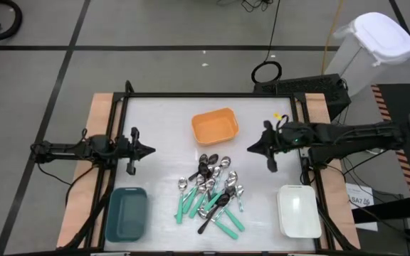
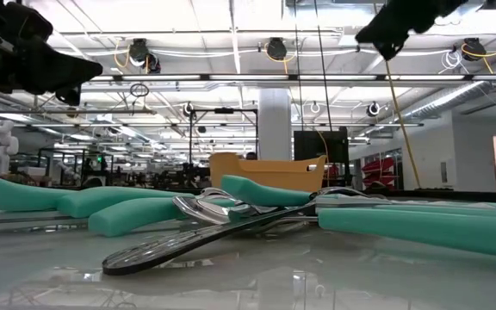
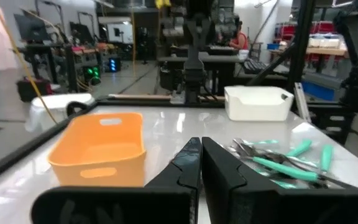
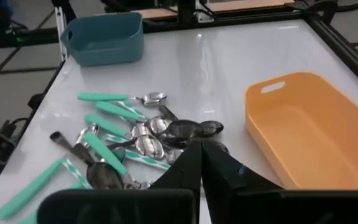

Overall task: Sort silverware by color (type)
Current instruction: Put the white patterned spoon into the yellow bin

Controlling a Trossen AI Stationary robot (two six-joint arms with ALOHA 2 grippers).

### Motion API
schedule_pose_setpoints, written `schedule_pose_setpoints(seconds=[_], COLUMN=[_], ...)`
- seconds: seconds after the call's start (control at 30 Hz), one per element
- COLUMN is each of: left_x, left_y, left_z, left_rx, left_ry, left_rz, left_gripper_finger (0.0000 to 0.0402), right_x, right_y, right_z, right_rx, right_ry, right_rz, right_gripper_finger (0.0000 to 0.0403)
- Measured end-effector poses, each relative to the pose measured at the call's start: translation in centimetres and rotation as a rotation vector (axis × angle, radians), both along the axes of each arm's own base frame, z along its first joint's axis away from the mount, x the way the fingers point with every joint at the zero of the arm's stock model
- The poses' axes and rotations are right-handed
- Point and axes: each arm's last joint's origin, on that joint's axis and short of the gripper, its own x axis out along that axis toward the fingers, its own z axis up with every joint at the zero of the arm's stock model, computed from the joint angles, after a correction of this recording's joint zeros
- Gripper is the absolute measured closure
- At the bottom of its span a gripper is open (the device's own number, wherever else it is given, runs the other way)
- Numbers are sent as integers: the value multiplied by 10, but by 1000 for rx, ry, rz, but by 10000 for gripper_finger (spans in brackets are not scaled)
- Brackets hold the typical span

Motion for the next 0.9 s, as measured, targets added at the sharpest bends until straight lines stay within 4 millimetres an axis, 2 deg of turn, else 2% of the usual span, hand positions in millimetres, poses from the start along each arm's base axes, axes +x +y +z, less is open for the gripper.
schedule_pose_setpoints(seconds=[0.17, 0.3, 0.37, 0.5, 0.67, 0.73, 0.83, 0.9], left_x=[-1, -10, -16, -22, -17, -12, -1, 9], left_y=[2, 5, 6, 6, 6, 5, 3, 0], left_z=[6, 31, 48, 95, 155, 172, 181, 175], left_rx=[-65, -168, -188, -163, -54, -41, -40, -40], left_ry=[-32, 15, 68, 101, 146, 212, 304, 353], left_rz=[48, 157, 182, 184, 183, 155, 110, 98], left_gripper_finger=[387, 387, 387, 387, 387, 387, 387, 387], right_x=[7, 11, 15, 21, 29, 32, 36, 39], right_y=[0, 1, 2, 2, 5, 8, 15, 20], right_z=[-28, -43, -48, -53, -64, -69, -76, -79], right_rx=[37, 67, 70, 99, 126, 126, 117, 118], right_ry=[-44, -66, -66, -49, -1, 19, 48, 56], right_rz=[-18, -26, -25, -40, -53, -48, -29, -11], right_gripper_finger=[399, 399, 399, 399, 399, 399, 399, 399])
